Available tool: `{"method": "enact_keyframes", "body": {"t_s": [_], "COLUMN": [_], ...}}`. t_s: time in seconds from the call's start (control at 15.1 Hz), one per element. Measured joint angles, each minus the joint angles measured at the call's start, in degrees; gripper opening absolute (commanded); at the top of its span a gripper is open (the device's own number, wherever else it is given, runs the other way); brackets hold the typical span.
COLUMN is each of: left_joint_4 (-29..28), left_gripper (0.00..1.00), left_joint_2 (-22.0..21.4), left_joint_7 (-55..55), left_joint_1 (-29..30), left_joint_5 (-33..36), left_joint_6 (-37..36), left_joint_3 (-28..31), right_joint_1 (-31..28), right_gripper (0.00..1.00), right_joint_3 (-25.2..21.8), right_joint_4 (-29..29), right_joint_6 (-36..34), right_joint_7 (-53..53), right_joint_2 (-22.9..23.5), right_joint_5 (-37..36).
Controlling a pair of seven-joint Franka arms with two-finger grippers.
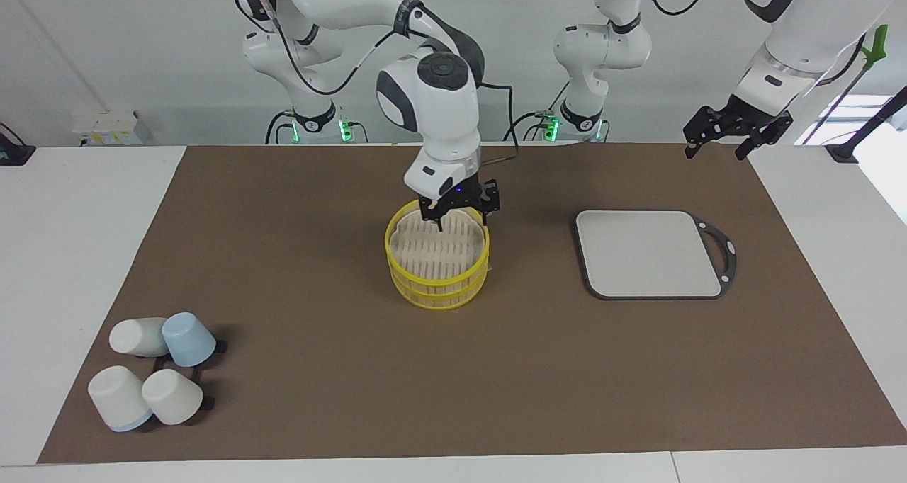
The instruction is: Place bun in steamer
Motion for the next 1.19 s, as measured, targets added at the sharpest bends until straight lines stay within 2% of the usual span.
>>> {"method": "enact_keyframes", "body": {"t_s": [0.2,0.33,0.66,1.19], "left_joint_4": [0.0,0.0,0.0,-0.1], "left_gripper": [1.00,1.00,1.00,1.00], "left_joint_2": [0.0,0.0,0.0,0.0], "left_joint_7": [0.1,0.1,0.2,0.3], "left_joint_1": [0.0,0.0,-0.1,-0.1], "left_joint_5": [0.0,0.0,0.0,0.0], "left_joint_6": [0.5,0.8,1.2,1.9], "left_joint_3": [-0.1,-0.3,-0.4,-0.4], "right_joint_1": [-7.3,-10.9,-15.7,-16.1], "right_gripper": [1.00,1.00,1.00,1.00], "right_joint_3": [-0.1,-0.2,-0.2,0.0], "right_joint_4": [0.0,-1.1,-3.2,-5.9], "right_joint_6": [-10.1,-14.2,-12.6,-12.3], "right_joint_7": [-3.7,-8.4,-11.9,-11.9], "right_joint_2": [-5.0,-7.3,-8.3,-9.2], "right_joint_5": [-0.5,-0.5,-0.5,-0.5]}}
